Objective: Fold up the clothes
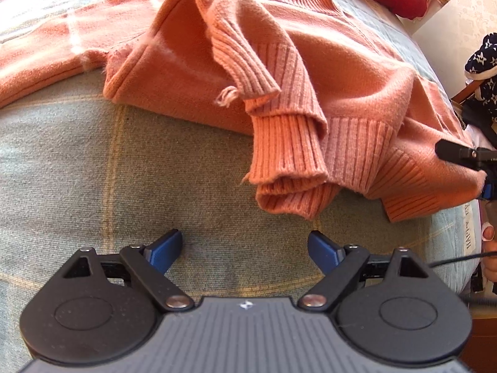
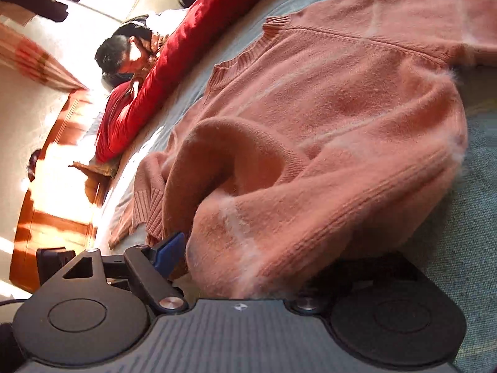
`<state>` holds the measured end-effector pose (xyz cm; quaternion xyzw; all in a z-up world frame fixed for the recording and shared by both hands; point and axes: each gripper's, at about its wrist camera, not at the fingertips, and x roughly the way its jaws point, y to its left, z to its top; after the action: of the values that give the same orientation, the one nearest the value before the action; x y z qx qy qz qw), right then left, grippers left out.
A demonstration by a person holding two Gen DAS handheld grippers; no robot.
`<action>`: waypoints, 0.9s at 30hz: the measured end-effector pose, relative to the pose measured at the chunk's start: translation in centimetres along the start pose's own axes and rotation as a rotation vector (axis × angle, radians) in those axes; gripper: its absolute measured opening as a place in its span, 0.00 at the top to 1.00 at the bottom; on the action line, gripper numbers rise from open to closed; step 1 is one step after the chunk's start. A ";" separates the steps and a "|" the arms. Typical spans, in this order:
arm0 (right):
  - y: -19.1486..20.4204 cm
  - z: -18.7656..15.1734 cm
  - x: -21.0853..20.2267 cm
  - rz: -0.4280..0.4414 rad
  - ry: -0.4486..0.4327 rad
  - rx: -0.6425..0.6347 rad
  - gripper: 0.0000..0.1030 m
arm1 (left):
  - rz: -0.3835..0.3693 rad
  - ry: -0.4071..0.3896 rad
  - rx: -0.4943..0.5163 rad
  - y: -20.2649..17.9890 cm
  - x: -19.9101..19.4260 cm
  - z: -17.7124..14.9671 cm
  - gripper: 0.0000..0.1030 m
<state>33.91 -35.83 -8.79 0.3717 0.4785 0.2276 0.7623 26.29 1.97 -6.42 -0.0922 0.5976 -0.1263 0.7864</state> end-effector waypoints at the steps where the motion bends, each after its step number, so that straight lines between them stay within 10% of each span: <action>1: -0.4 0.2 -0.5 0.028 -0.021 0.036 0.25 | -0.001 0.002 -0.002 0.1 0.0 -0.1 0.16; 8: -4.4 -0.2 -0.3 0.019 -0.018 0.194 0.38 | 0.015 0.004 0.010 0.0 0.3 -0.7 0.15; 12: -8.8 -1.8 0.8 0.064 -0.057 0.334 0.82 | 0.022 0.010 0.023 -1.2 1.5 2.4 0.16; 17: -9.5 -2.0 1.1 0.067 -0.045 0.339 0.86 | 0.042 0.003 0.029 -1.2 1.1 2.6 0.20; 23: -9.4 -2.0 1.1 0.065 -0.027 0.333 0.88 | 0.073 -0.033 0.019 0.1 -1.6 3.5 0.49; 27: -9.6 -2.1 1.1 0.079 -0.024 0.327 0.88 | -0.044 -0.147 -0.092 2.6 -4.3 4.5 0.56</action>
<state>32.44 -40.29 -17.44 0.5119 0.4850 0.1720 0.6879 29.78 5.75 -2.05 -0.1501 0.5413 -0.1088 0.8201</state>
